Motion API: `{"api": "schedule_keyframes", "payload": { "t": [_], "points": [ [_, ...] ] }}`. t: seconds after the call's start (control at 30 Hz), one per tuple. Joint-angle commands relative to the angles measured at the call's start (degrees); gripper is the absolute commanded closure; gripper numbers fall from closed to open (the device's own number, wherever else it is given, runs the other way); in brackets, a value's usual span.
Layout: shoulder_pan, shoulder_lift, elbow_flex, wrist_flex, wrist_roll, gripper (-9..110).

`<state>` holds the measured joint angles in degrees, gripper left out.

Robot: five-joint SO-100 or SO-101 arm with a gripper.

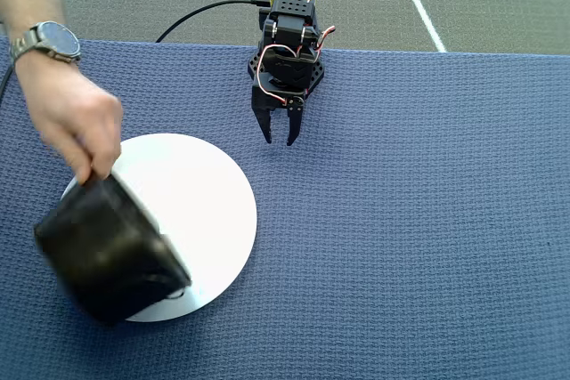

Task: Pick up the items on the white plate and put them in the black container.

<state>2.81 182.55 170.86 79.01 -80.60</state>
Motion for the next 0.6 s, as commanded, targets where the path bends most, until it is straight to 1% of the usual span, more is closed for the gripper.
{"api": "schedule_keyframes", "payload": {
  "t": [0.0, 0.57],
  "points": [
    [-0.18, -0.44, 0.79, 7.56, -0.53, 96],
    [-0.53, -0.44, 0.79, 7.91, -0.35, 96]
  ]
}}
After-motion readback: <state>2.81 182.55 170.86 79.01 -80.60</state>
